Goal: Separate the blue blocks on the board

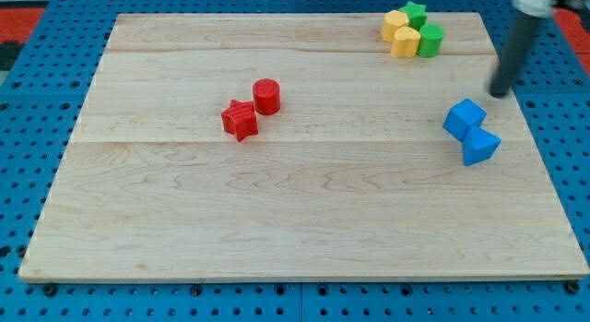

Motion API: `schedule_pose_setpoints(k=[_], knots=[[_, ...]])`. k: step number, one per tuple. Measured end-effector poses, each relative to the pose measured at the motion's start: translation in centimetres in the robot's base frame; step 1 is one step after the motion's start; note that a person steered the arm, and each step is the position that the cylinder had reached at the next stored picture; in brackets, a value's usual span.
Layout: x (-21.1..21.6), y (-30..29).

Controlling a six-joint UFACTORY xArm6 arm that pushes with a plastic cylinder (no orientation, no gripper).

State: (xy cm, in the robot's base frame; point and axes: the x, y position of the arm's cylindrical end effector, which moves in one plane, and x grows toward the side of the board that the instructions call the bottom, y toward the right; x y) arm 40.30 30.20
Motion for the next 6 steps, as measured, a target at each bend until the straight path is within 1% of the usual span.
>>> schedule_pose_setpoints(k=[1,2,3,4,5,6], knots=[[4.1,-2.9],[2.0,-14.1],[-1.9,-16.0],[-2.2,-8.4],[-1.7,-6.4],[-1.7,-1.8]])
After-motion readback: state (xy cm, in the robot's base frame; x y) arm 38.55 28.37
